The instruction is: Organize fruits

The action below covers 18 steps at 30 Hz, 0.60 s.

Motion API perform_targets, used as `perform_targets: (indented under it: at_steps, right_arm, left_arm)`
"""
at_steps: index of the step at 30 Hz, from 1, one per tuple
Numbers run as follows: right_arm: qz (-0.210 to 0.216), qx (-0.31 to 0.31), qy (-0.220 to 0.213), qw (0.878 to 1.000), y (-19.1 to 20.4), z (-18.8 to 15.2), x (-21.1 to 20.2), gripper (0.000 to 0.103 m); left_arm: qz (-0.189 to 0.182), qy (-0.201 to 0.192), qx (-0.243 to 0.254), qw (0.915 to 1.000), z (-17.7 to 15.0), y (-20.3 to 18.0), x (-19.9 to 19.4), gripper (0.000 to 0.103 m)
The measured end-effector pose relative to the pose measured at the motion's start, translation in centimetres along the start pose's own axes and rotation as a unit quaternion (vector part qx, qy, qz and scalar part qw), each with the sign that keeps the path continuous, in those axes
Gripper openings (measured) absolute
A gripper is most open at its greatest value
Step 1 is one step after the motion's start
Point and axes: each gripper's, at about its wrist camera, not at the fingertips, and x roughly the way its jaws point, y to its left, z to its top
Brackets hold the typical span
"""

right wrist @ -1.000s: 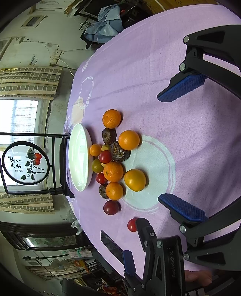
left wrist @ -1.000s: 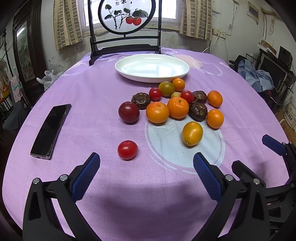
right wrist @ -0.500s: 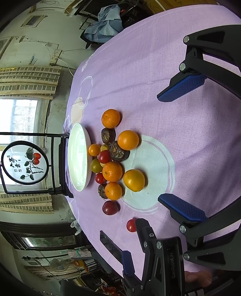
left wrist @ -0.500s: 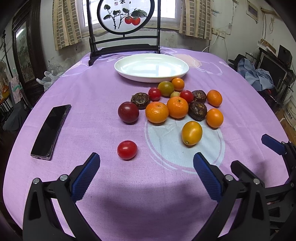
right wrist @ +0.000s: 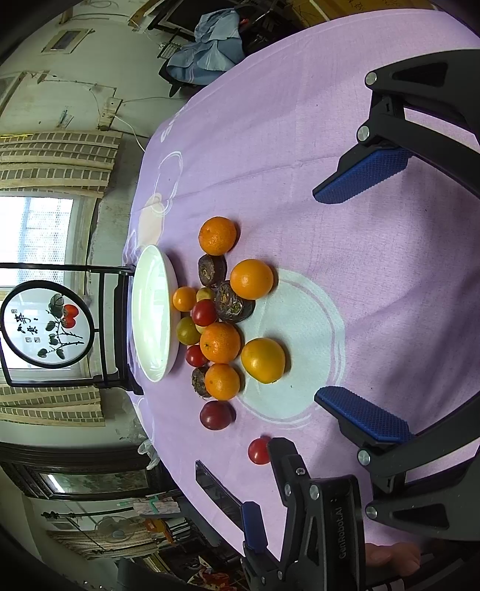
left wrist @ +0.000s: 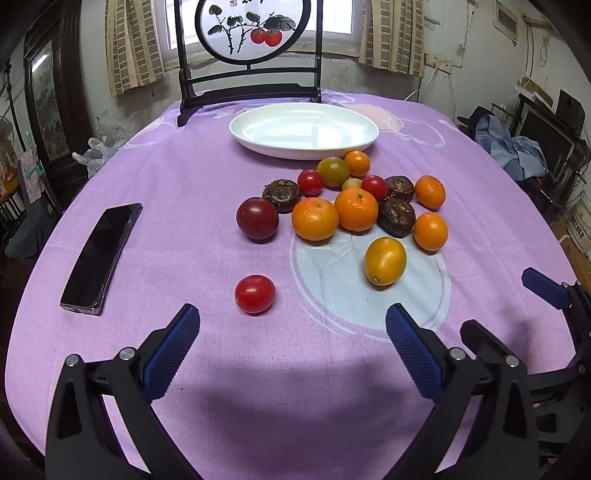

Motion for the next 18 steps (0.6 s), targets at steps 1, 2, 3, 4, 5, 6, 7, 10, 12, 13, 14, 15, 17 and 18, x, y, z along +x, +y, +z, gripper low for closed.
perform_targets:
  at_steps: [1, 2, 3, 4, 5, 6, 7, 10, 12, 13, 14, 15, 17, 18]
  right_arm:
    - [0.0, 0.0, 0.001, 1.0, 0.0, 0.0, 0.0, 0.1]
    - [0.0, 0.0, 0.001, 1.0, 0.0, 0.0, 0.0, 0.1]
    - [0.0, 0.0, 0.001, 1.0, 0.0, 0.0, 0.1, 0.1]
    - [0.0, 0.0, 0.001, 1.0, 0.0, 0.0, 0.1, 0.1]
    - [0.0, -0.001, 0.002, 1.0, 0.0, 0.0, 0.1, 0.1]
    - [0.0, -0.001, 0.002, 1.0, 0.0, -0.1, 0.1, 0.1]
    - [-0.001, -0.001, 0.003, 1.0, 0.0, -0.2, 0.1, 0.1]
    - [-0.005, -0.002, 0.007, 1.0, -0.1, -0.3, 0.1, 0.1]
    - [-0.007, -0.002, 0.009, 1.0, -0.3, -0.2, 0.1, 0.1]
    - [-0.006, -0.002, 0.011, 1.0, -0.4, -0.3, 0.1, 0.1]
    - [-0.003, -0.003, 0.016, 1.0, -0.5, -0.4, 0.2, 0.1]
    - [0.0, -0.003, 0.021, 1.0, -0.5, -0.5, 0.3, 0.1]
    - [0.007, -0.001, 0.032, 0.999, -0.7, -0.5, 0.6, 0.1]
    - [0.011, 0.003, 0.037, 0.999, -0.8, -0.5, 0.8, 0.1]
  left_arm:
    - [0.0, 0.0, 0.0, 1.0, 0.0, 0.1, 0.0, 0.099]
    - [0.0, 0.0, -0.001, 1.0, 0.0, 0.1, 0.1, 0.099]
    - [0.0, 0.001, 0.0, 1.0, -0.1, 0.1, 0.1, 0.099]
    - [0.0, 0.002, 0.0, 1.0, -0.1, 0.1, 0.1, 0.099]
    - [0.0, 0.003, 0.001, 1.0, -0.1, 0.1, 0.2, 0.099]
    - [0.0, 0.003, 0.002, 1.0, -0.1, 0.1, 0.3, 0.099]
    - [0.001, 0.008, 0.003, 1.0, -0.1, 0.2, 0.4, 0.099]
    - [-0.003, 0.033, -0.002, 0.9994, -0.2, 0.9, 1.1, 0.099]
    - [-0.002, 0.033, -0.004, 0.9994, -0.5, 1.6, 1.2, 0.099]
    - [-0.002, 0.033, -0.004, 0.9995, -0.7, 2.1, 1.3, 0.099]
    - [-0.007, 0.036, -0.004, 0.9993, -0.9, 2.7, 1.5, 0.099]
    - [-0.012, 0.043, -0.005, 0.999, -1.0, 3.2, 1.7, 0.099]
    - [-0.022, 0.058, -0.016, 0.998, -1.2, 4.1, 2.4, 0.099]
    - [-0.031, 0.064, -0.027, 0.9971, -1.4, 4.8, 2.8, 0.099]
